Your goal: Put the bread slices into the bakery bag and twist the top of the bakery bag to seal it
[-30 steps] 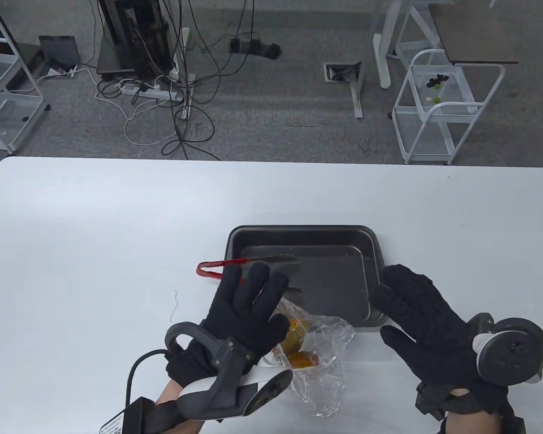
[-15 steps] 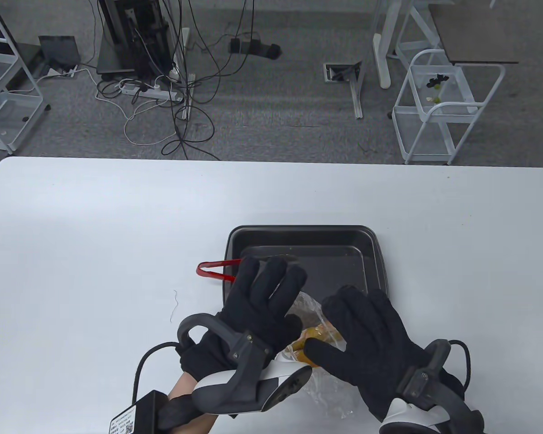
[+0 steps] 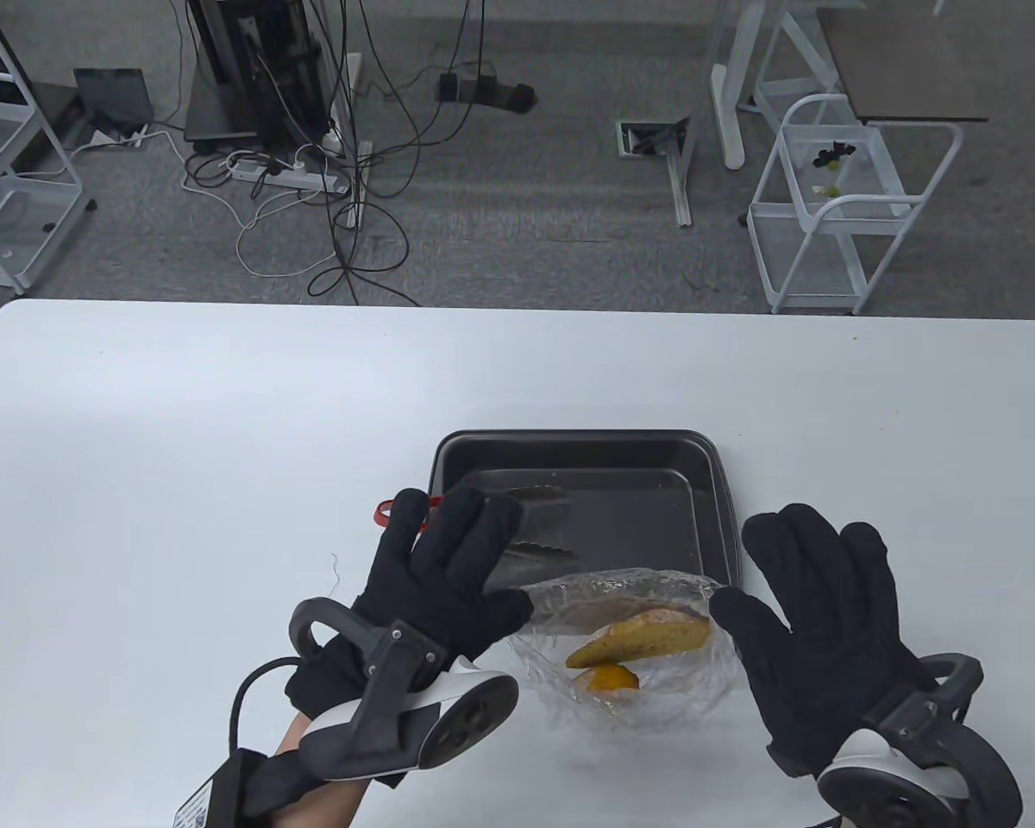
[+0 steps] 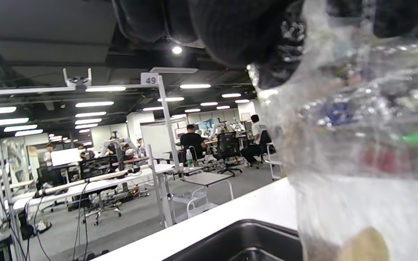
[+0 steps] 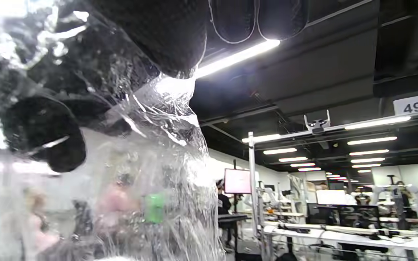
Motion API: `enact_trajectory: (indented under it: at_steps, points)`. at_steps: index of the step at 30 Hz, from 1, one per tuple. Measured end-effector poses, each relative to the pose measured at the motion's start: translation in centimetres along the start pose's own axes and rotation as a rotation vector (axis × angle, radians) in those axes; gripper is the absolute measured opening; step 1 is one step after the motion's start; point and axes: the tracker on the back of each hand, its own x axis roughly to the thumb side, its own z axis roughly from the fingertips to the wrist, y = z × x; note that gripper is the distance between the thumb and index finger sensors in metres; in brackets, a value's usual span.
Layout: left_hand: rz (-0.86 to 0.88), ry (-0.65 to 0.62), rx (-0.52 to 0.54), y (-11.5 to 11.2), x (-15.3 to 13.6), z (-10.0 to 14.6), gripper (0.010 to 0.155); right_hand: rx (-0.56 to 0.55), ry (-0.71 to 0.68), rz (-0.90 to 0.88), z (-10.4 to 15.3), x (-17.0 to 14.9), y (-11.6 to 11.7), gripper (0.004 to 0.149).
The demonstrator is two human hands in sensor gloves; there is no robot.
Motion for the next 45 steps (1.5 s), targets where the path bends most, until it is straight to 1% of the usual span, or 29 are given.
enact_trajectory:
  at_steps: [2,3,4,6,7,8,9,10,11,12,13,14,16,18,19,21,23,24,26,27,28,30,32,36,39,40,41,44,45]
  points:
    - [0.084,0.047,0.044,0.1,-1.0,0.2,0.037,-0.019,-0.006,-0.106,-0.1,-0.2,0.2,0.038]
    - [0.14,0.066,0.063,-0.2,-1.7,0.4,0.039,-0.018,-0.003,-0.158,-0.2,-0.2,0.4,0.038]
    - [0.239,0.089,0.092,-0.8,-2.6,0.9,0.046,-0.011,0.009,-0.214,-0.4,-0.3,0.9,0.039]
    - [0.489,0.145,0.164,-3.3,-4.3,2.2,0.057,-0.01,0.031,-0.265,-0.7,-0.5,2.0,0.039]
    - [0.667,0.156,0.204,-5.4,-5.2,3.3,0.059,0.007,0.025,-0.274,-1.0,-0.7,2.8,0.039]
    - [0.773,0.163,0.248,-6.9,-5.5,4.1,0.063,0.015,0.029,-0.267,-1.1,-0.8,3.2,0.039]
    - [0.896,0.173,0.314,-9.4,-5.7,5.4,0.07,0.033,0.043,-0.249,-1.2,-0.9,3.9,0.039]
    - [0.949,0.179,0.312,-10.7,-5.7,5.9,0.076,0.049,0.039,-0.245,-1.3,-0.9,4.2,0.039]
    - [1.011,0.198,0.263,-12.9,-5.4,6.4,0.082,0.055,0.029,-0.245,-1.4,-1.0,4.7,0.039]
    - [1.033,0.203,0.22,-14.1,-5.1,6.5,0.09,0.047,0.024,-0.245,-1.4,-0.9,4.9,0.039]
    - [1.046,0.209,0.146,-15.7,-4.8,6.3,0.098,0.029,0.012,-0.246,-1.4,-0.7,5.1,0.039]
    - [1.058,0.191,0.036,-17.2,-4.4,5.8,0.104,-0.001,0.0,-0.242,-1.4,-0.5,5.3,0.039]
    - [1.114,0.129,-0.145,-18.8,-3.7,4.8,0.114,-0.094,-0.011,-0.235,-1.1,0.0,5.3,0.039]
    - [1.166,0.052,-0.248,-19.5,-2.8,4.1,0.12,-0.178,-0.014,-0.225,-0.9,0.4,5.1,0.039]
    - [1.195,0.002,-0.284,-19.6,-2.1,3.7,0.123,-0.242,0.005,-0.22,-0.7,0.6,4.9,0.039]
    - [1.286,-0.076,-0.297,-19.7,-1.0,3.5,0.126,-0.344,0.053,-0.162,-0.3,0.9,4.7,0.039]
    - [1.355,-0.117,-0.311,-20.1,-0.1,3.5,0.128,-0.449,0.122,-0.109,0.0,1.1,4.7,0.039]
    - [1.367,-0.099,-0.31,-20.6,0.0,3.4,0.127,-0.473,0.141,-0.111,0.2,1.1,4.8,0.039]
    - [1.284,-0.004,-0.275,-21.8,-0.6,3.4,0.126,-0.5,0.176,-0.164,0.3,0.9,5.3,0.039]
    - [1.275,0.009,-0.268,-22.2,-0.8,3.4,0.126,-0.493,0.19,-0.184,0.3,0.8,5.6,0.039]
    - [1.313,0.036,-0.263,-22.6,-0.9,3.5,0.127,-0.494,0.201,-0.213,0.3,0.7,5.9,0.039]
    - [1.374,0.02,-0.288,-22.9,-0.9,3.5,0.13,-0.486,0.217,-0.27,0.4,0.6,6.6,0.039]
    - [1.394,0.034,-0.281,-23.2,-0.8,3.5,0.132,-0.483,0.231,-0.301,0.4,0.7,7.3,0.04]
    - [1.391,0.149,-0.225,-24.2,-1.3,3.5,0.135,-0.47,0.199,-0.351,0.3,1.3,7.9,0.04]
    - [1.543,0.11,-0.16,-24.4,-1.7,3.7,0.121,-0.466,0.18,-0.342,0.3,1.8,8.1,0.04]
    - [1.567,0.132,-0.126,-24.3,-1.8,3.9,0.108,-0.461,0.177,-0.336,0.3,1.8,8.3,0.04]
    - [1.55,0.188,-0.077,-24.1,-2.0,4.0,0.089,-0.45,0.186,-0.335,0.3,1.8,8.4,0.04]
    - [1.474,0.287,0.029,-23.7,-2.3,4.5,0.054,-0.432,0.226,-0.359,0.4,1.2,8.6,0.04]
    - [1.464,0.291,0.048,-23.5,-2.4,4.7,0.046,-0.407,0.259,-0.366,0.5,0.8,8.7,0.04]
